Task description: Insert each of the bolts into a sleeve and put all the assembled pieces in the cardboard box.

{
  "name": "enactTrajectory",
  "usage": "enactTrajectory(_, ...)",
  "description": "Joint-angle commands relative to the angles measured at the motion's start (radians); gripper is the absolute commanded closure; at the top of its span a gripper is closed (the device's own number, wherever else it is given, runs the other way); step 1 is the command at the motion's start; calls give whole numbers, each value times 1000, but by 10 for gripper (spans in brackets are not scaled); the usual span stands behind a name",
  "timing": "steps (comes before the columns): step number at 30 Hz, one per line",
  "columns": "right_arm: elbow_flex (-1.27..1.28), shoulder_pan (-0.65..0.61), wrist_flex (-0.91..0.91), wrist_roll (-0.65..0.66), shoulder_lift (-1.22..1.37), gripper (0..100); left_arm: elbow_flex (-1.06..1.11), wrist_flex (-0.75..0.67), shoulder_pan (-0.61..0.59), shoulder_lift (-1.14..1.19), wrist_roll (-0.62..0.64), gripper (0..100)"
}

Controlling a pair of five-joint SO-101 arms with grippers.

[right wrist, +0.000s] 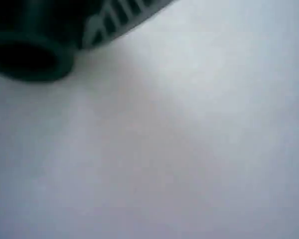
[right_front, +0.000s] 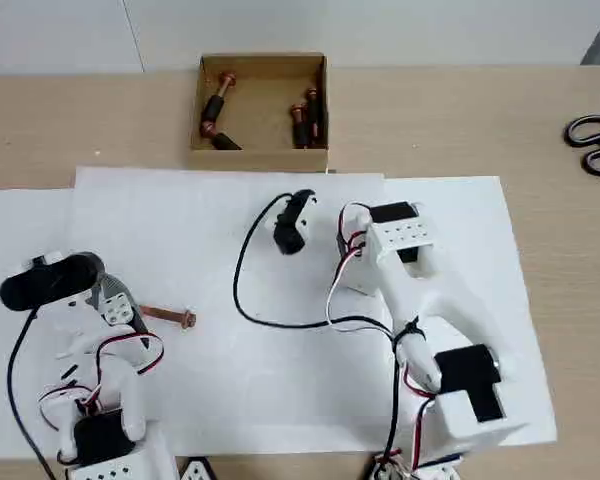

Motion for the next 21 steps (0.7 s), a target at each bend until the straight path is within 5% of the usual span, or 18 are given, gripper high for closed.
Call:
enactTrajectory(1, -121, 12, 65, -103, -38, 991, -8, -20, -2, -11, 5, 994)
enactTrajectory(12, -141, -87, 298, -206, -371, 991, -18, 71, 2, -11, 8, 994)
enactTrajectory(21, -140, 2, 499, -344, -495, 995, -73, 146, 55, -5, 6, 994)
